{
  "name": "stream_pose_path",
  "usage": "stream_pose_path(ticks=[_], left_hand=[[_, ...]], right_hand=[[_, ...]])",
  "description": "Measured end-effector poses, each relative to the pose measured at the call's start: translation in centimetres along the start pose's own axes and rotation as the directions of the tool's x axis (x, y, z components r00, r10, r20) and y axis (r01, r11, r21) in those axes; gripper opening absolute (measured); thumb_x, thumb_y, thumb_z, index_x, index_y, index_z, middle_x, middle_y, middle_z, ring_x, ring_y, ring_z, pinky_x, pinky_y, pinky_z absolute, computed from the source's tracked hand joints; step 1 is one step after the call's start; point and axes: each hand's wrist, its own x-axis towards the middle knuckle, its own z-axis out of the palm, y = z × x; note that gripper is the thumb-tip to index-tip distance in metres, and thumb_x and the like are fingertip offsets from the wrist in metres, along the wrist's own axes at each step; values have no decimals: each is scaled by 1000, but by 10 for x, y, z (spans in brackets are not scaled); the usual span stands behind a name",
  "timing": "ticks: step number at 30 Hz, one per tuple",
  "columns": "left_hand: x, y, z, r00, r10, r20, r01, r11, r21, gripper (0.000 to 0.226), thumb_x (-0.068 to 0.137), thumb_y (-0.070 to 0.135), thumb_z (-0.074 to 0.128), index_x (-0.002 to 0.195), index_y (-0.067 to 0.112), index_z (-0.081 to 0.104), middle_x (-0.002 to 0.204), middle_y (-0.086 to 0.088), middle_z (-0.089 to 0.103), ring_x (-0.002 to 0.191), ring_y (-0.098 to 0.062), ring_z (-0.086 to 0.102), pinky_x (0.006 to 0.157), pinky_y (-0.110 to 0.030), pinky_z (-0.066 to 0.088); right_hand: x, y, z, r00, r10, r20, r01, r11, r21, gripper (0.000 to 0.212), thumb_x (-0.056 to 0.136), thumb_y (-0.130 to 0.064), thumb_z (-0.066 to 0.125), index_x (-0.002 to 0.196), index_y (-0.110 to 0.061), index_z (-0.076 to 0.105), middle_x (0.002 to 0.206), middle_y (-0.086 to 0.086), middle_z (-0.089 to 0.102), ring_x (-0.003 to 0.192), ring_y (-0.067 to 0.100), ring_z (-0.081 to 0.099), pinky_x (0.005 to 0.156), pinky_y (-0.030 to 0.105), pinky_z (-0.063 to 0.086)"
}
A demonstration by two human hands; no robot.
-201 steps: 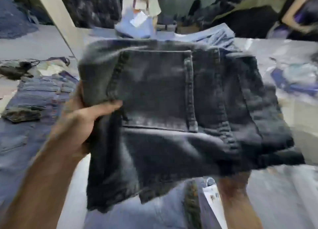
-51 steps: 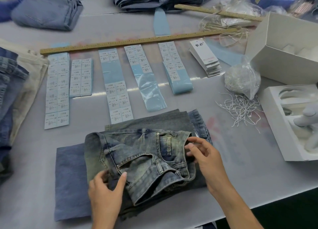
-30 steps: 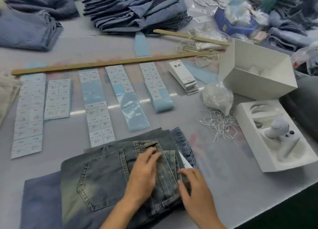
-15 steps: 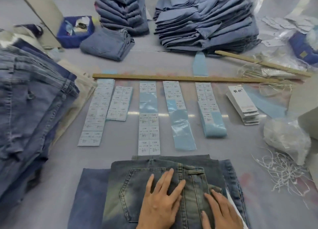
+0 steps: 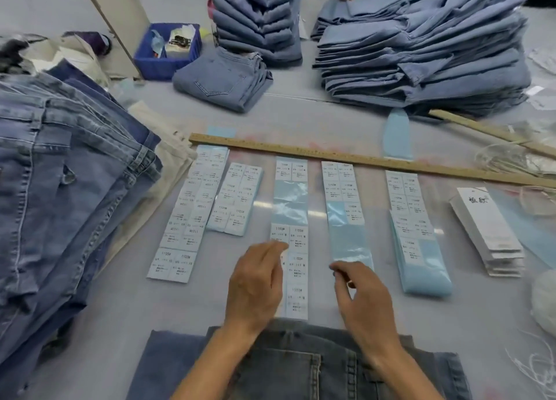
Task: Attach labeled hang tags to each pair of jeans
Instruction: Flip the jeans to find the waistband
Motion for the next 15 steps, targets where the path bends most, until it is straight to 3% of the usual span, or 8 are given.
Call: stream_pose_path(ticks=[4, 8, 11, 15], left_hand=[[106, -21, 34, 988, -62, 142, 48, 994, 102, 37, 103, 11, 49, 138, 13, 58, 142, -5, 58, 133, -21, 51, 107, -39, 46], [157, -40, 81, 956, -86, 281, -9, 948, 319, 43, 105, 31, 42, 145, 15, 47, 149, -4, 48, 139, -22, 42, 112, -38, 38], [145, -59, 99, 960, -41, 276, -77, 912, 403, 50, 102, 37, 38, 146, 14, 47, 151, -7, 46, 141, -25, 41, 117, -39, 34], [143, -71, 111, 983, 28, 181, -101, 907, 408, 51, 98, 38, 43, 140, 13, 56, 145, -10, 54, 134, -26, 48, 113, -42, 40]], right_hand=[[102, -9, 35, 994, -87, 64, 83, 994, 66, 19, 97, -7, 62, 109, -16, 73, 103, -8, 71, 92, 9, 64, 85, 23, 52], [206, -2, 55, 976, -127, 175, 140, 988, -61, 28, 101, -11, 54, 125, -14, 68, 125, 2, 69, 115, 19, 61, 100, 30, 46], [256, 11, 65, 925, -199, 325, 255, 957, -139, 43, 97, -20, 64, 140, -20, 58, 142, 1, 58, 133, 19, 50, 109, 30, 36], [279, 34, 73, 835, -355, 420, 443, 887, -131, 39, 90, -25, 74, 127, -15, 69, 132, 2, 65, 127, 23, 54, 105, 33, 43]])
